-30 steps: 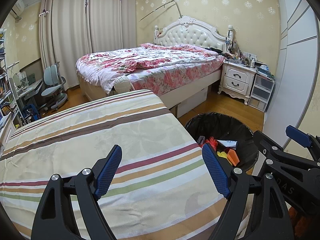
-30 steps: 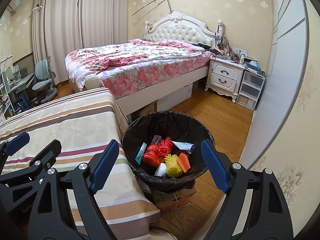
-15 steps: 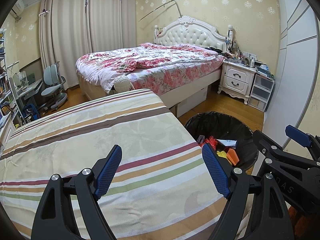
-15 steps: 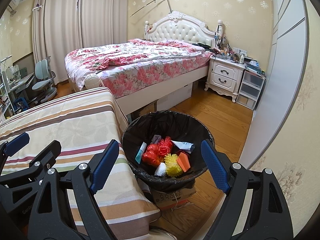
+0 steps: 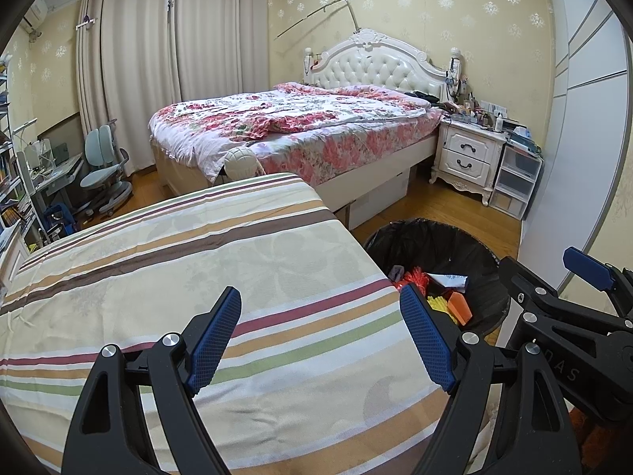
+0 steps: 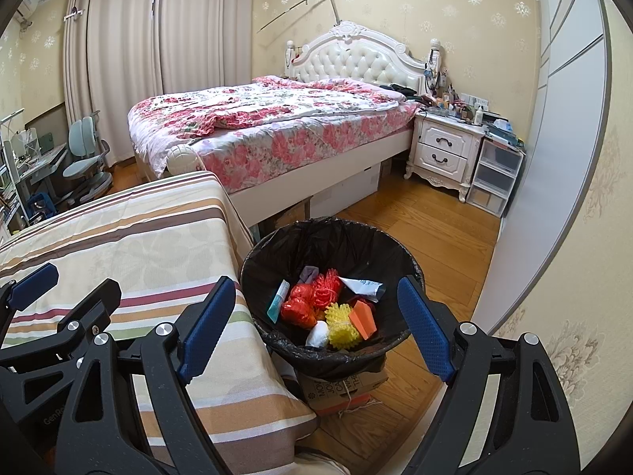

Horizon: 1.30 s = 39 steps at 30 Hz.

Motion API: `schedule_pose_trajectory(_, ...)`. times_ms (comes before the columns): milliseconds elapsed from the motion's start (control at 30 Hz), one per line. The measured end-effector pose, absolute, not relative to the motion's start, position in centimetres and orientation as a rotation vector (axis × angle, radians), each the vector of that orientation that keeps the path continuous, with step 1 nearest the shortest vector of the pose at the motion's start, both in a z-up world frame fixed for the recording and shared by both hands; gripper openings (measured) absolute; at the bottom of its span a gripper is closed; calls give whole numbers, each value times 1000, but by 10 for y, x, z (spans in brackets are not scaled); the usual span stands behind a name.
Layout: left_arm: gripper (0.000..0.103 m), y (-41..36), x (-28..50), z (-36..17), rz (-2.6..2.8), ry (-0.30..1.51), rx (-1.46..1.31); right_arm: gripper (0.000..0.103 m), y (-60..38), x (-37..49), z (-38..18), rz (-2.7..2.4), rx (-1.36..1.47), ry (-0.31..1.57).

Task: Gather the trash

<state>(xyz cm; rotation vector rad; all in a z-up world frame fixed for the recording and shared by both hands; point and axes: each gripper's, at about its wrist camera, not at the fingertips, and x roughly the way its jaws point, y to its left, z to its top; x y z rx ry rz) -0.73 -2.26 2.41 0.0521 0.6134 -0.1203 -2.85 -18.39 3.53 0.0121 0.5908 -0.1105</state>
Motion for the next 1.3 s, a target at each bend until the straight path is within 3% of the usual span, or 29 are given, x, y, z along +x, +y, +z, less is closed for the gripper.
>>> schedule_pose_trajectory(1300, 80, -25, -14, 23, -130, 581, 80, 82, -184, -27, 36, -109, 12, 594)
